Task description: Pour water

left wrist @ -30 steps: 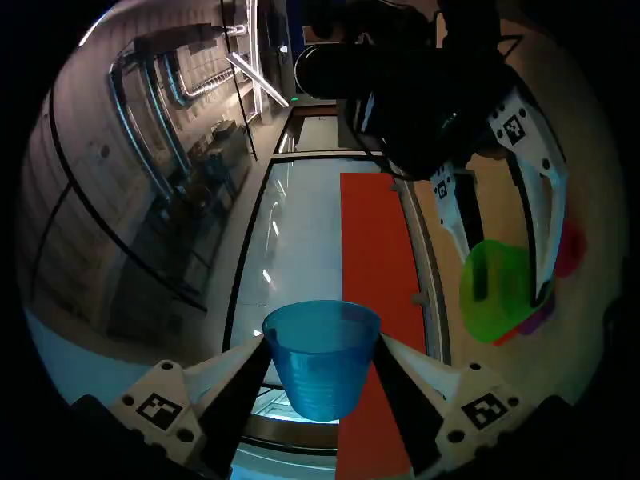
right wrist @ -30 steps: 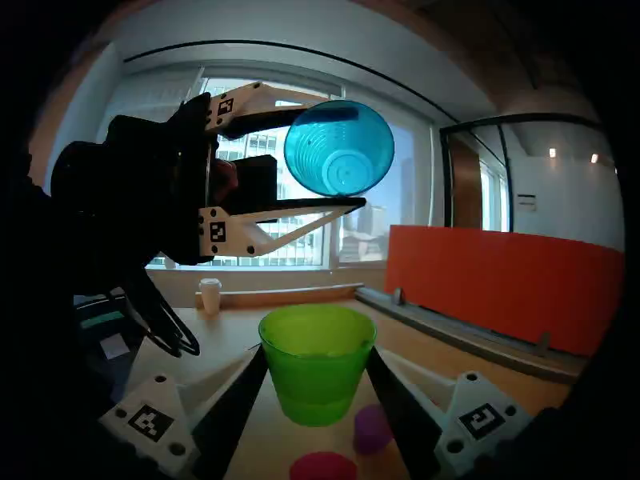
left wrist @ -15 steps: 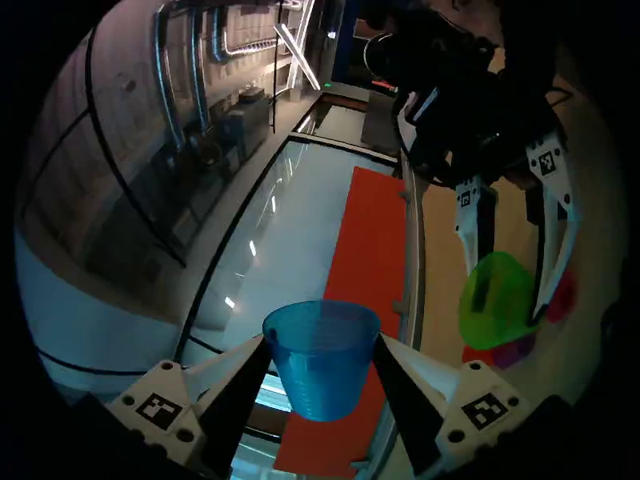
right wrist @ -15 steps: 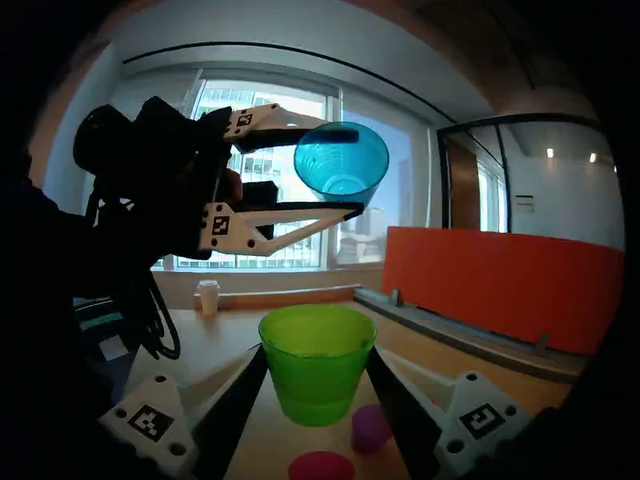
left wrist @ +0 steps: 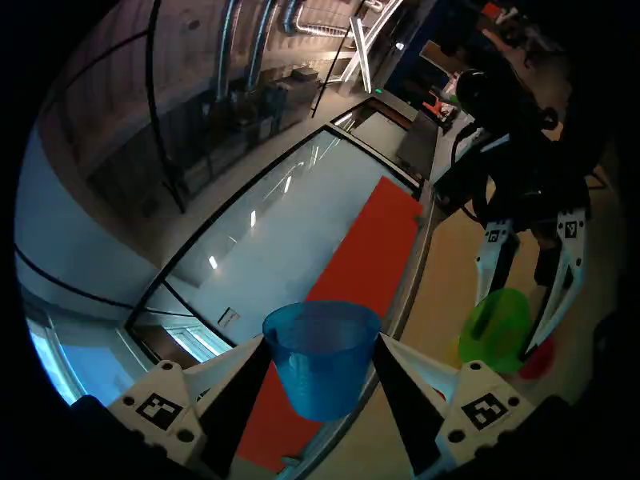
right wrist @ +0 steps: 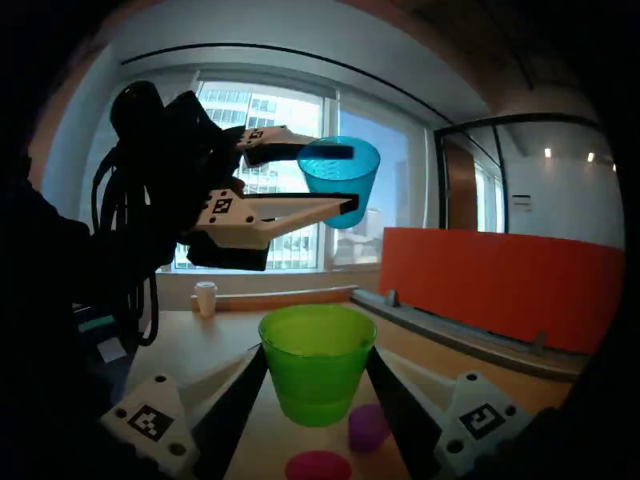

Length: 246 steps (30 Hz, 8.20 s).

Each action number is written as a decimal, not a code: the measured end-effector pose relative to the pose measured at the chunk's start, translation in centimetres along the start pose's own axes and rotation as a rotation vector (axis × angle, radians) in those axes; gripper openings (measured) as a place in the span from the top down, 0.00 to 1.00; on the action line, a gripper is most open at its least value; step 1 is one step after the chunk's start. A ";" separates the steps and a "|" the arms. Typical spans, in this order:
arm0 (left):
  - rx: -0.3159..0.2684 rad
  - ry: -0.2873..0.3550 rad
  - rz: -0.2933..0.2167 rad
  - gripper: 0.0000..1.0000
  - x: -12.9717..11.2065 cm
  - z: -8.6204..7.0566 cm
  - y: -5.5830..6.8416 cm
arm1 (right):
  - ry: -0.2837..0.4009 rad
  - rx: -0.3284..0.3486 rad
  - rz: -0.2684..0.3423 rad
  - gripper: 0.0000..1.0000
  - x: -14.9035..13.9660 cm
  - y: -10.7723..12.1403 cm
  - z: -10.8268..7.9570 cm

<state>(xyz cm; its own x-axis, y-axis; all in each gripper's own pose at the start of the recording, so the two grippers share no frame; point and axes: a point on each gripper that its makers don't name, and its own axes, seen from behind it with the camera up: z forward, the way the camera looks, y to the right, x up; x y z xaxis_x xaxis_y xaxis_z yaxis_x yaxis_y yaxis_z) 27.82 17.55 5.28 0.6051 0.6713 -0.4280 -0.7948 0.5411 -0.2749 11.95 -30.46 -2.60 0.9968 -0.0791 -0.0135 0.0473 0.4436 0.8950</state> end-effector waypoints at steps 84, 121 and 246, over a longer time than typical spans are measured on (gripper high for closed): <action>-0.070 -0.063 -0.860 0.15 -7.4 -2.9 3.1 | -0.030 -0.212 0.002 0.13 1.9 6.0 -8.9; -0.206 -0.233 -0.779 0.14 -12.1 -4.3 10.1 | -0.142 -0.232 0.013 0.12 -0.7 7.7 -10.9; -0.595 -0.600 -0.737 0.14 -23.9 -8.0 29.1 | -0.623 -0.098 0.104 0.11 -22.5 6.5 -10.1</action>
<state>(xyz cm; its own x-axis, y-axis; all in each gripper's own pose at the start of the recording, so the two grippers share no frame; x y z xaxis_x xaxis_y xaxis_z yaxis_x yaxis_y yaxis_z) -10.17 13.14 0.62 0.7339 0.5094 0.4493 -0.0318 0.6865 -0.7265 -9.49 -16.76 -1.01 0.7735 -0.5224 0.3589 -0.0124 0.5537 0.8326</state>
